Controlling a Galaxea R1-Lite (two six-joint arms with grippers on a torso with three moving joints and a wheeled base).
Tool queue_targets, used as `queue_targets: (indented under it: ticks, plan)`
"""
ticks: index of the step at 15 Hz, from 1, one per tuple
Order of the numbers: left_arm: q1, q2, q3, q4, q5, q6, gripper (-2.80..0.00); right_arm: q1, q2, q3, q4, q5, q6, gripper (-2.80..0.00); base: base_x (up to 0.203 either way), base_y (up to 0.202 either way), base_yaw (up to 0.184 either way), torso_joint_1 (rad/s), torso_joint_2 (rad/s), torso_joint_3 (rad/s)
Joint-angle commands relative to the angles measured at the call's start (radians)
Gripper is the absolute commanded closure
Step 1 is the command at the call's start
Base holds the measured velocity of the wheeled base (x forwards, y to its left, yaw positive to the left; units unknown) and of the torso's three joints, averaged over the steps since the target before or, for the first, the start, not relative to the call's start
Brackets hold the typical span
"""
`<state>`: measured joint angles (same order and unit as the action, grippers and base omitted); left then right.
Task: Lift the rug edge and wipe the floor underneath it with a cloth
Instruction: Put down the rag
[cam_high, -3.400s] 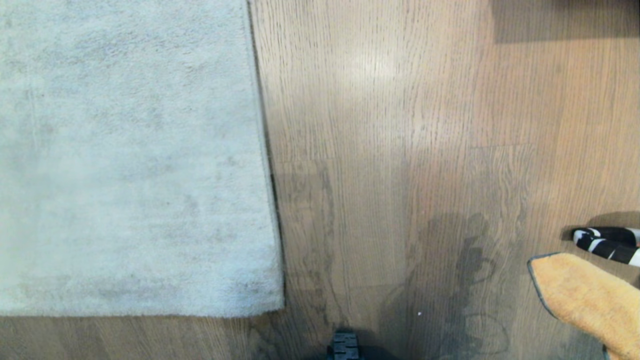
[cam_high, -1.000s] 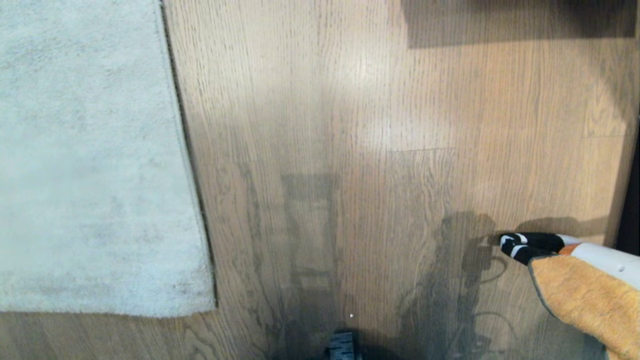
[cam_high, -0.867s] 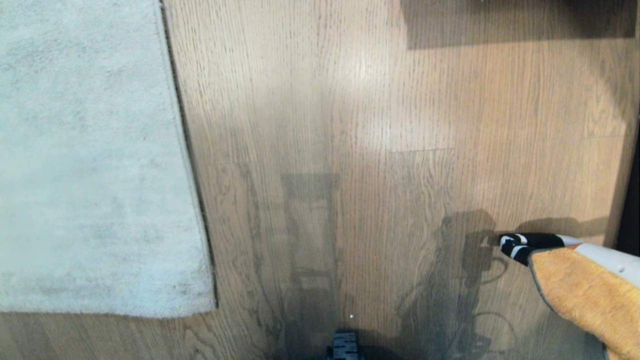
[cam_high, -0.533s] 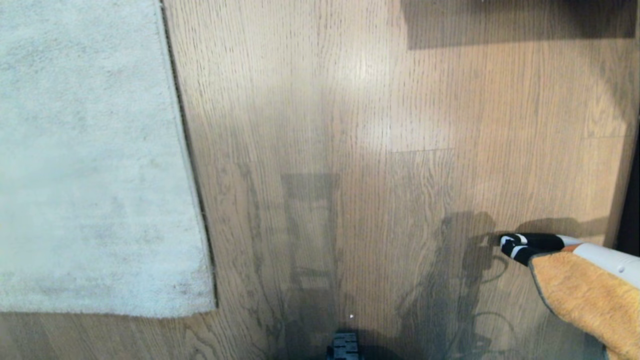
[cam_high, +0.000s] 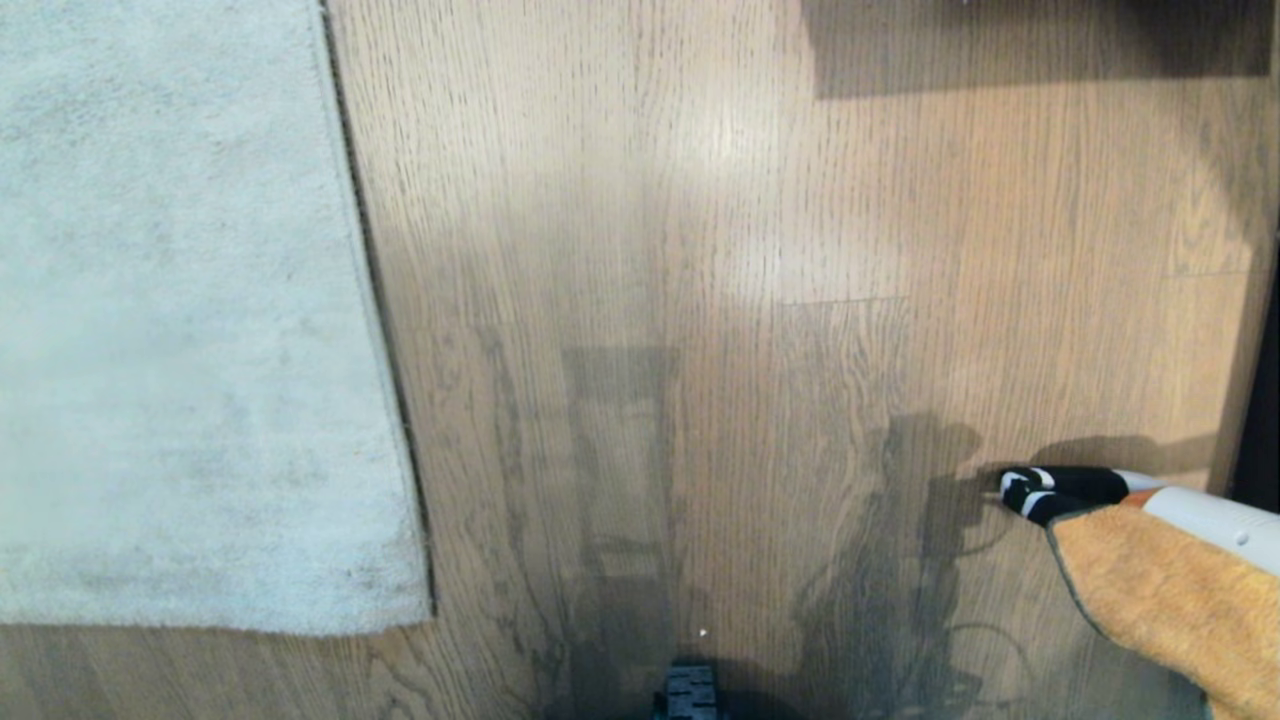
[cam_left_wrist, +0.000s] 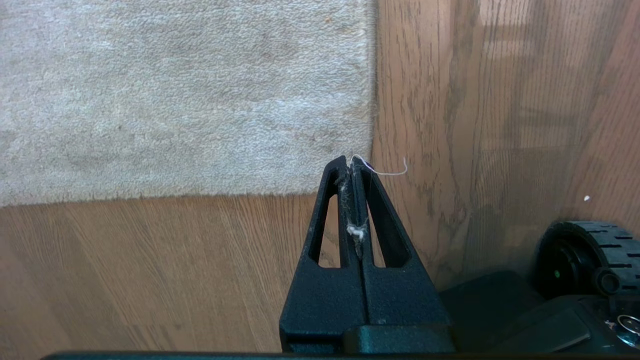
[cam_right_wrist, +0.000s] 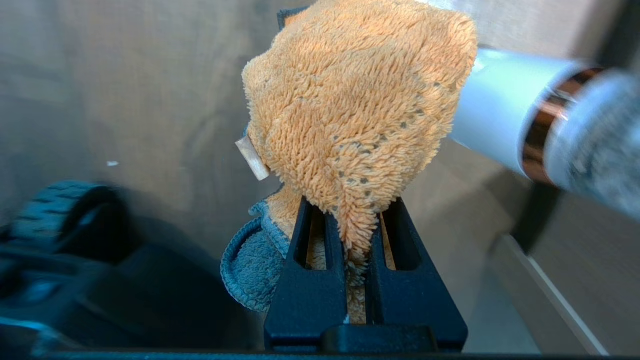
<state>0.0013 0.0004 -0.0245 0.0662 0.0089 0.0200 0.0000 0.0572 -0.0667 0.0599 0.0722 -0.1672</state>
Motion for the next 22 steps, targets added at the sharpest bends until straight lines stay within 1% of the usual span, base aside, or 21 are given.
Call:
queue_targets:
  ticks: [1, 3, 6, 9, 13, 16, 19, 22]
  plan:
    - [0.0, 0.0, 0.0, 0.0, 0.0, 0.0, 0.0, 0.003, 0.13, -0.039, -0.018, 0.047, -0.001, 0.0, 0.0, 0.0, 0.0, 0.0, 0.0, 0.0]
    - [0.0, 0.0, 0.0, 0.0, 0.0, 0.0, 0.0, 0.013, 0.235, -0.069, -0.057, 0.091, -0.001, 0.0, 0.0, 0.0, 0.0, 0.0, 0.0, 0.0]
    - [0.0, 0.0, 0.0, 0.0, 0.0, 0.0, 0.0, 0.055, 0.43, -0.113, -0.174, 0.112, 0.014, 0.0, 0.0, 0.0, 0.0, 0.0, 0.0, 0.0]
    - [0.0, 0.0, 0.0, 0.0, 0.0, 0.0, 0.0, 0.083, 0.648, -0.129, -0.365, 0.116, 0.034, 0.0, 0.0, 0.0, 0.0, 0.0, 0.0, 0.0]
    - [0.0, 0.0, 0.0, 0.0, 0.0, 0.0, 0.0, 0.121, 0.874, -0.132, -0.632, 0.118, 0.09, 0.0, 0.0, 0.0, 0.0, 0.0, 0.0, 0.0]
    - [0.0, 0.0, 0.0, 0.0, 0.0, 0.0, 0.0, 0.127, 1.003, -0.142, -0.77, 0.118, 0.121, 0.0, 0.0, 0.0, 0.0, 0.0, 0.0, 0.0]
    - [0.0, 0.0, 0.0, 0.0, 0.0, 0.0, 0.0, 0.126, 1.147, -0.167, -0.943, 0.117, 0.145, 0.0, 0.0, 0.0, 0.0, 0.0, 0.0, 0.0]
    - [0.0, 0.0, 0.0, 0.0, 0.0, 0.0, 0.0, 0.126, 1.258, -0.224, -1.068, 0.116, 0.159, 0.0, 0.0, 0.0, 0.0, 0.0, 0.0, 0.0]
